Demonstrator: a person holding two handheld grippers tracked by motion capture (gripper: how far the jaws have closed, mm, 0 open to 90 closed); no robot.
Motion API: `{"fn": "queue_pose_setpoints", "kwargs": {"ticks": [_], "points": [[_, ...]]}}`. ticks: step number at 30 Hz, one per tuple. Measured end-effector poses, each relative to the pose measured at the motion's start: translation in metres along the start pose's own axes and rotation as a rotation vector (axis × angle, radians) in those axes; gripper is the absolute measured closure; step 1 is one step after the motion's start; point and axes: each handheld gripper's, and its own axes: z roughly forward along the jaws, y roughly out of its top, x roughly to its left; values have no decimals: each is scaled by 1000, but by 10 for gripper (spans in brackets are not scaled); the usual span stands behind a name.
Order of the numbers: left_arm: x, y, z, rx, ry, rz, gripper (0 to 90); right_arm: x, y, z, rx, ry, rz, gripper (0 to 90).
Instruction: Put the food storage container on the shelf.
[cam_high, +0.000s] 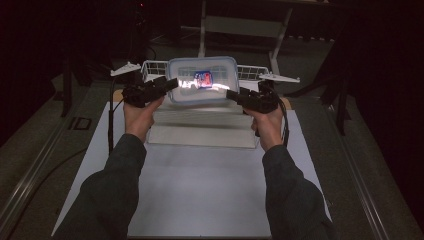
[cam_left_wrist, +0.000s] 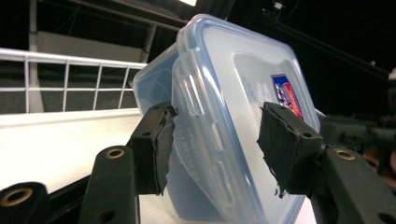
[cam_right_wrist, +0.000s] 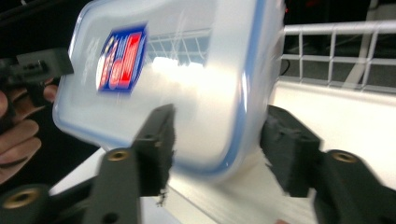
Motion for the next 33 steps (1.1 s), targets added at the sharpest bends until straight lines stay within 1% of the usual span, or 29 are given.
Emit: {"fn": "queue_pose_setpoints", "kwargs": {"ticks": [2, 3, 4, 5, 6, 7, 8, 9, 11, 14, 17, 20, 22, 25, 27, 29, 30, 31, 32, 33], "points": [[1, 0, 1, 6, 14, 3, 468, -1, -2, 1, -21, 11, 34, 425], [2, 0, 2, 20, 9, 7, 519, -2, -2, 2, -28, 19, 42, 415], [1, 0, 4, 40, 23, 23, 520, -2, -1, 2, -33, 24, 47, 408], [-1, 0, 5, 43, 43, 34, 498, -1, -1, 1, -40, 26, 51, 393], [-1, 0, 5, 44, 49, 34, 497, -1, 0, 0, -49, 22, 55, 393], [-1, -1, 6, 43, 49, 28, 498, -1, 0, -1, -59, 18, 60, 391], [-1, -1, 5, 31, 34, 20, 500, -1, 1, -2, -68, 14, 62, 390], [-2, -1, 5, 34, 38, 23, 504, -1, 1, -3, -76, 2, 59, 392], [-5, -1, 5, 51, 56, 51, 505, 1, 2, -6, -88, -45, 26, 394], [-6, -2, 2, 68, 72, 69, 502, 3, 2, -10, -95, -82, -1, 403], [-6, -2, -2, 92, 83, 93, 498, 7, 3, -16, -89, -108, -47, 411], [-8, -2, -9, 103, 83, 118, 485, 12, 4, -22, -59, -111, -101, 417], [-10, -1, -14, 116, 75, 135, 476, 16, 3, -25, -22, -117, -150, 417], [-17, 0, -22, 144, 68, 179, 466, 22, 0, -30, 27, -122, -220, 419], [-21, 0, -30, 157, 69, 202, 461, 25, -2, -35, 52, -109, -245, 419], [-23, -1, -37, 166, 60, 211, 456, 28, -5, -38, 78, -101, -268, 419], [-25, -2, -40, 179, 56, 222, 451, 28, -7, -40, 94, -100, -281, 419], [-26, -3, -43, 195, 55, 236, 443, 29, -10, -41, 108, -98, -291, 419], [-26, -3, -43, 195, 55, 236, 431, 29, -10, -41, 108, -98, -291, 419], [-29, -7, -47, 224, 48, 254, 431, 30, -12, -43, 121, -96, -300, 419]]}}
